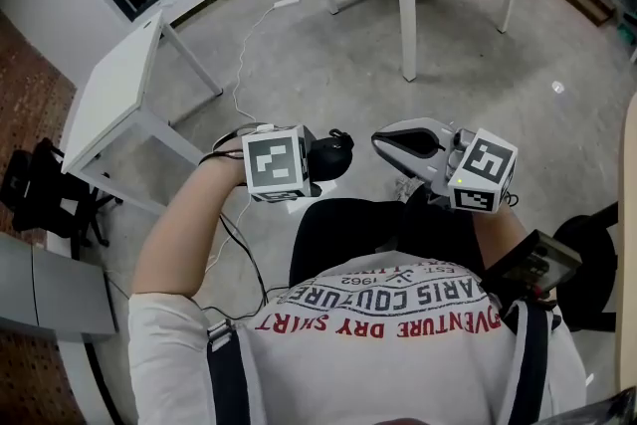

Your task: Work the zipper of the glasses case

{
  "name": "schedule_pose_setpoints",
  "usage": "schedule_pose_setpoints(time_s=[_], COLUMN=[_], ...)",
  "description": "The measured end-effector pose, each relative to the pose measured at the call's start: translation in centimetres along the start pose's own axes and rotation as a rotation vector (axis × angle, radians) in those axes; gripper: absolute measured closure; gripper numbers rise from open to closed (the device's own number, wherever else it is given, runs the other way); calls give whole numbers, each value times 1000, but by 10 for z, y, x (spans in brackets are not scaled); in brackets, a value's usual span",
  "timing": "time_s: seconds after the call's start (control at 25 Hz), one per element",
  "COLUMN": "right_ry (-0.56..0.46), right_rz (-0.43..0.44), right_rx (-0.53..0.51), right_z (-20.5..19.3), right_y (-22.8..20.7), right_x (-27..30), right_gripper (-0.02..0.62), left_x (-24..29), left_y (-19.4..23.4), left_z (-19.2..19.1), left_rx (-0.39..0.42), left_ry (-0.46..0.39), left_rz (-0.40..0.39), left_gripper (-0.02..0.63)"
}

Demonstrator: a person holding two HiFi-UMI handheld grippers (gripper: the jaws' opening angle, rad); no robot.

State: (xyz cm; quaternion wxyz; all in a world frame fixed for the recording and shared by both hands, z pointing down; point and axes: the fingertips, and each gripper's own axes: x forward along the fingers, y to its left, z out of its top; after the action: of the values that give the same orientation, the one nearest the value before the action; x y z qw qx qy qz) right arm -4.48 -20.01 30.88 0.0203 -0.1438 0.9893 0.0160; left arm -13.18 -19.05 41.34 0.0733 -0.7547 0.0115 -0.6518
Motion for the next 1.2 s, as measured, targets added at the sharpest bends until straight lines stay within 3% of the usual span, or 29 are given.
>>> schedule_pose_setpoints(time_s=[0.16, 0.2, 0.24, 0.52, 0.76, 1.2], right_ry=[-19, -27, -35, -24, 1, -1], right_rz=[73, 100, 126, 252, 298, 317], right_rx=[-13, -11, -12, -61, -35, -19], right_z=[4, 7, 9, 18, 12, 9], right_y=[14, 18, 22, 43, 49, 50], right_x=[3, 4, 4, 6, 10, 6], right_gripper=[594, 580, 525, 497, 494, 564], left_x=[-1, -2, -2, -2, -6, -2], left_y=[-5, -6, -8, -23, -30, -31], left_z=[6, 8, 10, 23, 29, 29], left_rx=[25, 33, 40, 108, 160, 172], left_ry=[-6, -11, -17, -34, -31, -30], left_rz=[-21, -25, -30, -66, -75, -83], left_gripper=[356, 356, 356, 356, 356, 356])
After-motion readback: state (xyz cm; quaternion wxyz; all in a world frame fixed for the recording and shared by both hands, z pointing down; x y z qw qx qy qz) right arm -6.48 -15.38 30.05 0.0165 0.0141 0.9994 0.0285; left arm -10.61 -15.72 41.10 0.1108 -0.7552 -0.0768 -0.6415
